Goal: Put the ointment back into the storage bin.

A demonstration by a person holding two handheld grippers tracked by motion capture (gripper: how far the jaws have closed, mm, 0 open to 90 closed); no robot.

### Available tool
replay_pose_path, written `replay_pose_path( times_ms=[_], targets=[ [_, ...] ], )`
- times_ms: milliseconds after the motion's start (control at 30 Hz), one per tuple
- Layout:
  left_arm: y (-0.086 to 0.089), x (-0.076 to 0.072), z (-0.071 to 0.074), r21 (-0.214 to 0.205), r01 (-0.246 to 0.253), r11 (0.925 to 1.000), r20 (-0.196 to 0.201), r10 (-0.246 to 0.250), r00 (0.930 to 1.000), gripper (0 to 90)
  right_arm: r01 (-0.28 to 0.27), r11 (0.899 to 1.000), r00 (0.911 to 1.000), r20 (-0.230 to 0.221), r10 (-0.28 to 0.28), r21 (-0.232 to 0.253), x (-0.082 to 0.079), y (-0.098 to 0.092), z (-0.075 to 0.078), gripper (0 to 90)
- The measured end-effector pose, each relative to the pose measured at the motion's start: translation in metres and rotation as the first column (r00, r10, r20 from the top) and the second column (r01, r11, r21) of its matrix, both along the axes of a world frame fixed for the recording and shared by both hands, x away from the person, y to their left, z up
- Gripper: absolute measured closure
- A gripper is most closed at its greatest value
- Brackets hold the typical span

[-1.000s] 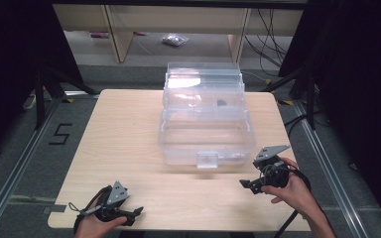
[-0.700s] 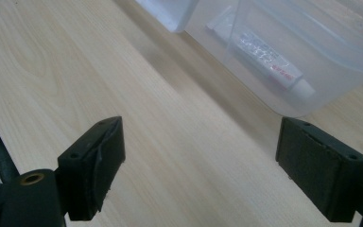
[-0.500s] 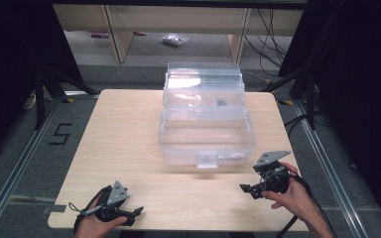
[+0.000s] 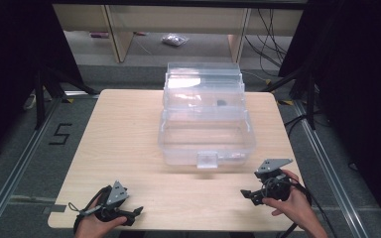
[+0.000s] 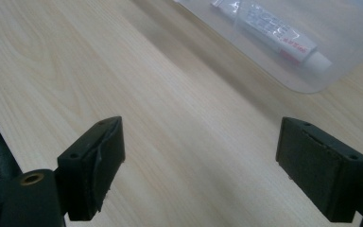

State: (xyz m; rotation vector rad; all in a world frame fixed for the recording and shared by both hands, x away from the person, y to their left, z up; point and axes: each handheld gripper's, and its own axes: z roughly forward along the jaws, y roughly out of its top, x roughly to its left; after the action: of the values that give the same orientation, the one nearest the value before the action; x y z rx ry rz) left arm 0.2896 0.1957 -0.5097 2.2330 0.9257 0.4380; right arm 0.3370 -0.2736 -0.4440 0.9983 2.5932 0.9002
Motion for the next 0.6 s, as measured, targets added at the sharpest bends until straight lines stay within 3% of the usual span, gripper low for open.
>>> replay_pose_path(
  times_ms=[67,100,133,167,267,300,333,433,600],
  targets=[
    [0.0,0.0,0.0,-0.002,0.006,1.0,0.003,-0.006,1.0,15.8,-0.015,1.0,0.9999,0.0,0.015,0.014,-0.001,-0.001,-0.003,16.9],
    [0.002,0.0,0.002,0.024,0.028,0.9993,-0.008,-0.028,0.9996,15.8,-0.001,1.0,1.0,-0.004,0.001,0.017,-0.003,-0.001,-0.005,16.9],
    [0.001,-0.001,0.001,-0.009,0.008,0.9999,-0.002,-0.008,1.0,15.8,0.001,1.0,0.9999,0.015,-0.002,0.018,-0.004,-0.001,-0.008,16.9],
    [0.0,-0.001,0.0,-0.015,-0.005,0.9999,0.005,0.005,1.0,15.8,-0.003,1.0,0.9999,0.015,0.003,0.027,-0.004,-0.001,-0.01,16.9],
    [0.0,-0.001,0.0,-0.012,0.002,0.9999,0.007,-0.001,1.0,15.8,0.013,0.999,0.9998,0.016,-0.013,0.033,-0.007,-0.002,-0.016,16.9],
    [-0.001,-0.001,0.0,-0.014,-0.001,0.9999,0.005,0.001,1.0,15.8,0.009,0.999,0.9999,-0.006,-0.009,0.032,-0.009,-0.003,-0.017,16.9],
    [0.0,-0.001,0.001,-0.013,0.002,0.9999,0.006,-0.002,1.0,15.8,0.005,0.999,0.9998,0.017,-0.005,0.036,-0.009,-0.003,-0.021,16.9],
    [-0.001,-0.001,0.0,-0.009,-0.001,1.0,0.005,0.001,1.0,15.8,0.036,0.999,0.9994,-0.005,-0.035,0.037,-0.014,-0.005,-0.023,16.9],
    [-0.001,-0.001,0.0,-0.008,0.001,1.0,0.007,-0.001,1.0,15.8,0.04,0.998,0.9991,-0.017,-0.04,0.045,-0.019,-0.007,-0.029,16.9]
  ],
)
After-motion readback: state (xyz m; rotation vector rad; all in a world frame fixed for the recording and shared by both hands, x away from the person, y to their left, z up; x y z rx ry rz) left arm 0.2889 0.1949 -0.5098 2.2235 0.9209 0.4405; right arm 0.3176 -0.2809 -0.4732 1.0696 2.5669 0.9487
